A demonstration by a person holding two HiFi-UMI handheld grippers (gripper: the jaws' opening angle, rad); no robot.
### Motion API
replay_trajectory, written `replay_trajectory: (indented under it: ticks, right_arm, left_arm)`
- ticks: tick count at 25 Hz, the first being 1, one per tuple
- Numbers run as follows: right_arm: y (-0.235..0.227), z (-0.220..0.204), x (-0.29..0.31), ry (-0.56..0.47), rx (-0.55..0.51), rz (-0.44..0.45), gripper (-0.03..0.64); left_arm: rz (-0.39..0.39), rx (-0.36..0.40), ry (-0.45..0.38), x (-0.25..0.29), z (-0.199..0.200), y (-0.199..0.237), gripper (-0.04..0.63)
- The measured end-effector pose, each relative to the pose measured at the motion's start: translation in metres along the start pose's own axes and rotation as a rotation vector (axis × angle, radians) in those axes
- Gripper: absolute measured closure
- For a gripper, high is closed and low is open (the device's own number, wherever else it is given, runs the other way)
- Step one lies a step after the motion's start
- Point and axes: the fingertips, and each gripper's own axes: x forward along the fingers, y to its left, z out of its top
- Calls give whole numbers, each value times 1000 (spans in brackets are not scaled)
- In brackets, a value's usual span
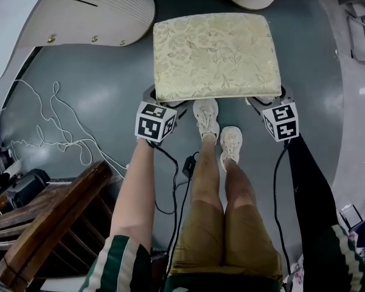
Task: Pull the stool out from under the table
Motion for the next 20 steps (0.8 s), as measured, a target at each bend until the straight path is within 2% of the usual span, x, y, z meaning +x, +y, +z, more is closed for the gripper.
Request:
replay_trajectory:
  ticks: [7, 14, 20]
  right_arm:
    - [-8, -3, 10, 31, -44, 1, 166]
    - [-11, 9, -7, 41, -47, 22, 166]
    - [-11, 6, 0, 60, -63, 14, 167]
  left_arm:
    - [27, -18, 24, 11, -6, 0, 135]
    - [-22, -89, 32, 5, -4, -10, 135]
    - [-8, -87, 23, 9, -9, -7, 135]
